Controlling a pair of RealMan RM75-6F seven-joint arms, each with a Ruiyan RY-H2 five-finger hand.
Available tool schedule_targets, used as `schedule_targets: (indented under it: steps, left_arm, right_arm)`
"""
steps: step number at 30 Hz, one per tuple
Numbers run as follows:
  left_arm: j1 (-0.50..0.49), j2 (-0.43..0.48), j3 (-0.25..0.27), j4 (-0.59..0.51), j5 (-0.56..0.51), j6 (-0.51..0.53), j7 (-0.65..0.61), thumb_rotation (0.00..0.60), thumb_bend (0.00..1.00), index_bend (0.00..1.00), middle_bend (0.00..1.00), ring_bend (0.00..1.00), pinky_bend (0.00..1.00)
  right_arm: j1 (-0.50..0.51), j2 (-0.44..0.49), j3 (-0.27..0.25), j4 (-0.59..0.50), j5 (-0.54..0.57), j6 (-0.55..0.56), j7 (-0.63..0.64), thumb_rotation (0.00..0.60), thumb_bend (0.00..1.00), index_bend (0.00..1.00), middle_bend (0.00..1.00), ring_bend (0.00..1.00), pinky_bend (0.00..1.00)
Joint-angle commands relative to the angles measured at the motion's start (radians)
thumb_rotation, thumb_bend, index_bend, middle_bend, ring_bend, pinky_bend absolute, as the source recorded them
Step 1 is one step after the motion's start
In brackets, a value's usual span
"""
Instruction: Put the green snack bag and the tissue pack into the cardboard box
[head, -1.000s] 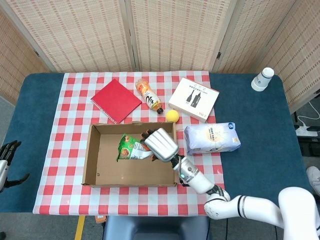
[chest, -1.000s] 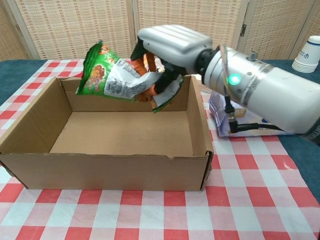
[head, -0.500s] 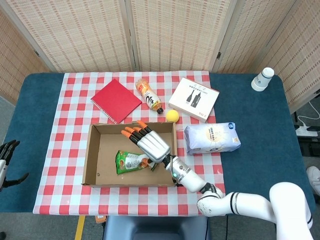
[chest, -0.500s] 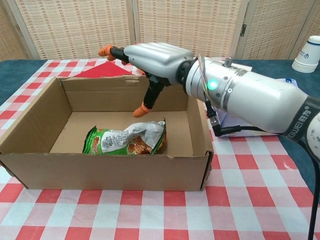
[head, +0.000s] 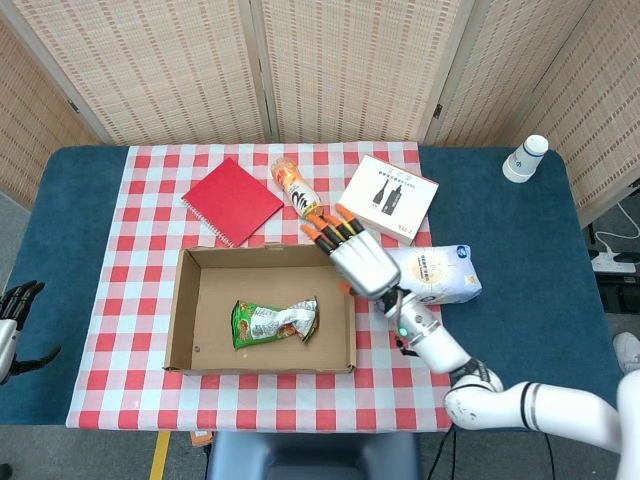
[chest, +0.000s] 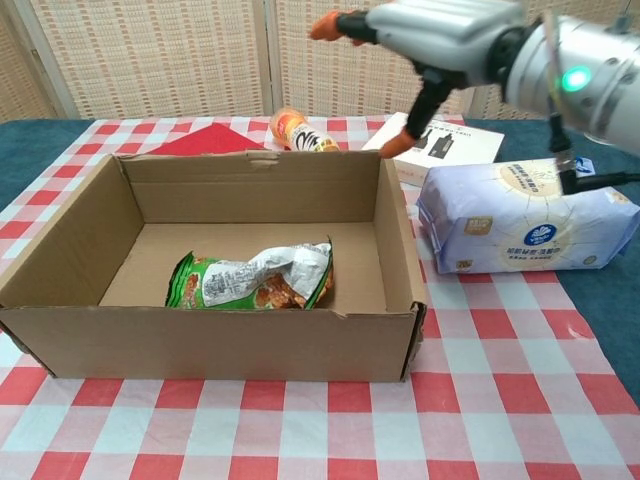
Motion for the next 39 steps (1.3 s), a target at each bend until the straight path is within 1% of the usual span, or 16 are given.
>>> schedule_targets:
  steps: [1,3,6,11,14,16,18,21,26,31,39]
  left_arm:
    - [-0.002,-0.003,0.001,-0.003,0.0,-0.002,0.009,0.6,0.2,0.04,0.0,0.0,0.09]
    - [-0.003,-0.005,0.002,-0.005,0.0,-0.004,0.019,0.6,0.2,0.04,0.0,0.0,0.09]
    - [-0.005,-0.008,0.003,-0.007,-0.003,-0.008,0.031,0.6,0.2,0.04,0.0,0.0,0.09]
    - [-0.007,-0.011,0.003,-0.007,-0.007,-0.015,0.039,0.6,0.2,0.04,0.0,0.0,0.09]
    - [-0.007,-0.011,0.003,-0.007,-0.007,-0.015,0.04,0.6,0.2,0.04,0.0,0.0,0.09]
    - [-0.007,-0.009,0.004,-0.01,-0.005,-0.013,0.04,0.6,0.2,0.04,0.0,0.0,0.09]
    - [-0.004,-0.005,0.004,-0.014,0.002,-0.003,0.033,0.6,0.2,0.04,0.0,0.0,0.09]
    - [-0.006,-0.004,0.005,-0.012,-0.001,-0.011,0.028,0.6,0.2,0.04,0.0,0.0,0.09]
    - [-0.004,-0.001,0.005,-0.012,0.007,-0.002,0.019,0.6,0.2,0.04,0.0,0.0,0.09]
    - [-0.002,-0.003,0.006,-0.011,0.008,0.002,0.019,0.6,0.2,0.04,0.0,0.0,0.09]
    - [-0.004,-0.005,0.003,-0.005,0.0,-0.004,0.018,0.6,0.2,0.04,0.0,0.0,0.09]
  right_arm:
    - [-0.064,0.134,-0.011,-0.058,0.107,0.021,-0.053,0.6,0.0,0.0,0.0,0.0,0.0]
    - [-0.082,0.179,-0.023,-0.048,0.143,0.013,-0.043,0.6,0.0,0.0,0.0,0.0,0.0]
    - [-0.106,0.235,-0.044,-0.022,0.23,-0.015,-0.029,0.6,0.0,0.0,0.0,0.0,0.0]
    - [-0.114,0.266,-0.089,0.002,0.299,-0.073,-0.017,0.6,0.0,0.0,0.0,0.0,0.0]
    - [-0.113,0.268,-0.095,0.003,0.305,-0.082,-0.013,0.6,0.0,0.0,0.0,0.0,0.0]
    - [-0.113,0.268,-0.111,0.003,0.315,-0.101,-0.004,0.6,0.0,0.0,0.0,0.0,0.0]
    - [-0.113,0.266,-0.13,-0.021,0.306,-0.131,0.024,0.6,0.0,0.0,0.0,0.0,0.0]
    - [-0.11,0.268,-0.145,-0.036,0.291,-0.14,0.041,0.6,0.0,0.0,0.0,0.0,0.0]
    - [-0.097,0.28,-0.175,-0.064,0.313,-0.189,0.059,0.6,0.0,0.0,0.0,0.0,0.0]
    - [-0.082,0.253,-0.181,-0.036,0.3,-0.185,0.077,0.6,0.0,0.0,0.0,0.0,0.0]
    - [-0.058,0.203,-0.191,0.055,0.305,-0.21,0.115,0.6,0.0,0.0,0.0,0.0,0.0]
